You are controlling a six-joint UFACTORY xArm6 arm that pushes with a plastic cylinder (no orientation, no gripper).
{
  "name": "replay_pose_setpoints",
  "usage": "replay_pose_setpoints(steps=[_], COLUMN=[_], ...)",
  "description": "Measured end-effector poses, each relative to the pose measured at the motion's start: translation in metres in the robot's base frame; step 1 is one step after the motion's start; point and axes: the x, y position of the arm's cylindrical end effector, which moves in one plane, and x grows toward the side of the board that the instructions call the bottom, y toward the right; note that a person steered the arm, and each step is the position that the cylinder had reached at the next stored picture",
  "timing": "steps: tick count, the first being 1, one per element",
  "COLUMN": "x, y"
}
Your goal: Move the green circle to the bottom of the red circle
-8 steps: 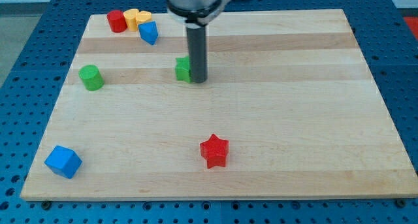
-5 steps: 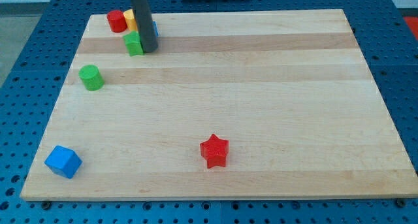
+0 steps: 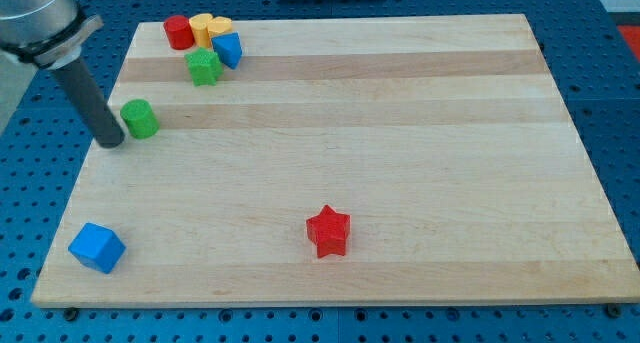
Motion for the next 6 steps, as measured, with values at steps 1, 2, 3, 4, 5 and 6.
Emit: replay_pose_setpoints(steps=[1, 2, 3, 4, 5, 6], x=[-0.005, -0.044, -0.073, -0.093, -0.11, -0.11], y=[0.044, 0.029, 0.005, 0.025, 0.055, 0.046])
